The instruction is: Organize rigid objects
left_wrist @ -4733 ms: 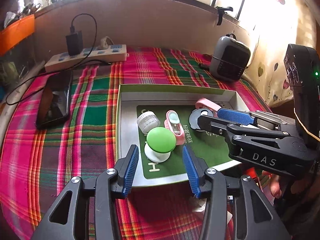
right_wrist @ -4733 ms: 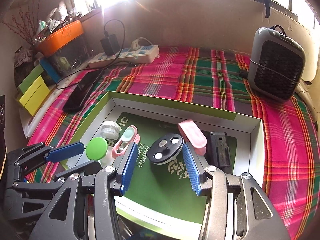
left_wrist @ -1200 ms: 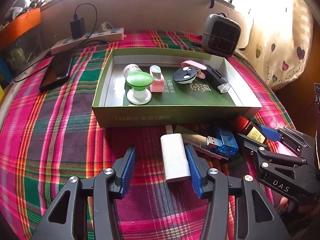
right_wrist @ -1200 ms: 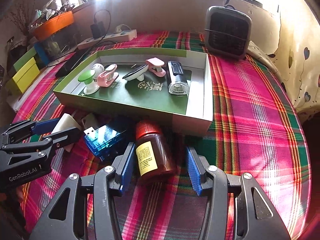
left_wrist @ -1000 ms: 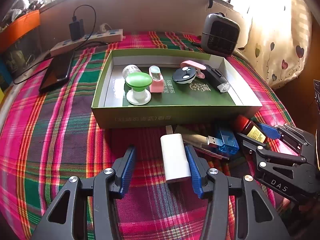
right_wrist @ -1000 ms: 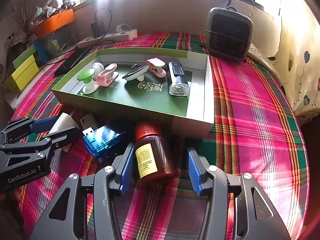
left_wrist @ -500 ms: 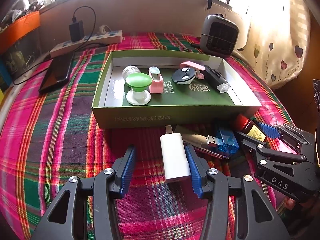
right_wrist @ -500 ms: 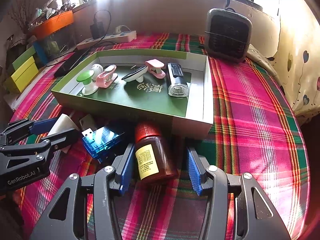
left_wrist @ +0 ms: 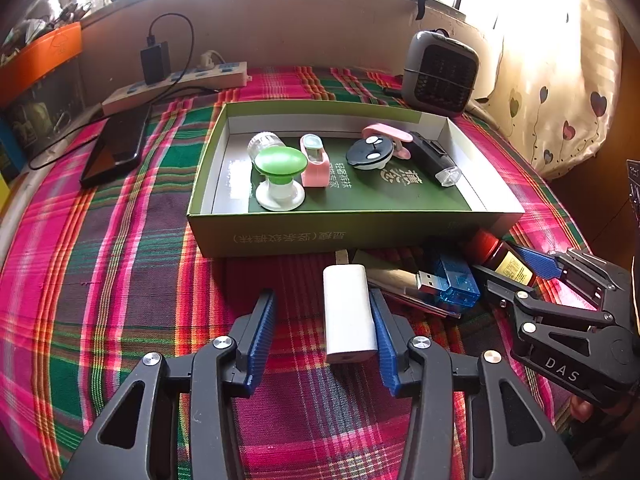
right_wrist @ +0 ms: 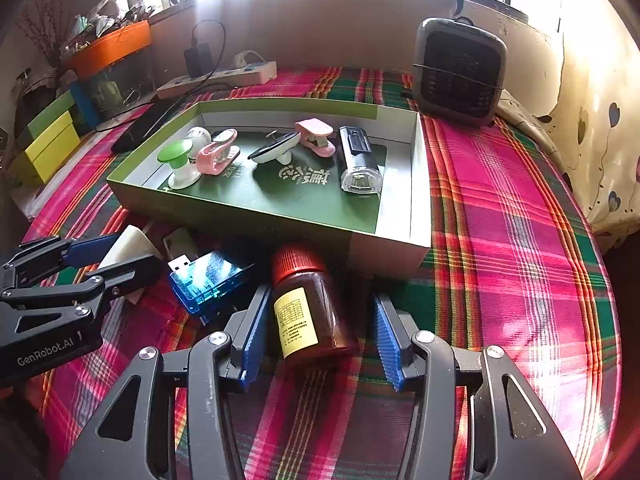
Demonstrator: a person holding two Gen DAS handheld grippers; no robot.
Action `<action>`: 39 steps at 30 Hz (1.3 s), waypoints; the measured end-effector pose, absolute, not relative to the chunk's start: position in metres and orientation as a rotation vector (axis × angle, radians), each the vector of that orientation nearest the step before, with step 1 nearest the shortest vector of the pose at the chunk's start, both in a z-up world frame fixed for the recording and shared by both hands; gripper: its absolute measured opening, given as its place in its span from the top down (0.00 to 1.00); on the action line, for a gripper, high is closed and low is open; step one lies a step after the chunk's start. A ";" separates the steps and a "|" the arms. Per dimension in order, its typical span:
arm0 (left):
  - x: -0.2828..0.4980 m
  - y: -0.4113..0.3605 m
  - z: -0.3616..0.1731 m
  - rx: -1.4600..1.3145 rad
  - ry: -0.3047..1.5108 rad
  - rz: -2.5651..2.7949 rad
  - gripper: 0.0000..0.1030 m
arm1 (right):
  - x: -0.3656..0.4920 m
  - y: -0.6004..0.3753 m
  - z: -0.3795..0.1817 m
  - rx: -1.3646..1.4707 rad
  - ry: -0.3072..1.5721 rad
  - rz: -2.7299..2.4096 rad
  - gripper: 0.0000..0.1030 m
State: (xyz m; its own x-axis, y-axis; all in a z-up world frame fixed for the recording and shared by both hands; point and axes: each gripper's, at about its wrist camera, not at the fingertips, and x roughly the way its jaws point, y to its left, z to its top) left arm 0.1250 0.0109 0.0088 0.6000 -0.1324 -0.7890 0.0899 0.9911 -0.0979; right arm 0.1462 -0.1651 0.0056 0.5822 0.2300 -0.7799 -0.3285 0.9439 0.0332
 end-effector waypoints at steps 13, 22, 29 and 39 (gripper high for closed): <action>0.125 0.015 0.009 -0.058 0.916 -0.129 0.73 | 0.144 -0.164 0.006 -0.119 0.888 0.338 0.68; 0.125 0.016 0.008 -0.066 0.913 -0.133 0.80 | 0.142 -0.163 0.006 -0.115 0.889 0.342 0.68; 0.123 0.017 0.008 -0.075 0.913 -0.138 0.80 | 0.141 -0.163 0.007 -0.095 0.892 0.347 0.68; 0.115 0.016 0.014 -0.086 0.897 -0.150 0.81 | 0.135 -0.167 0.013 -0.071 0.875 0.356 0.68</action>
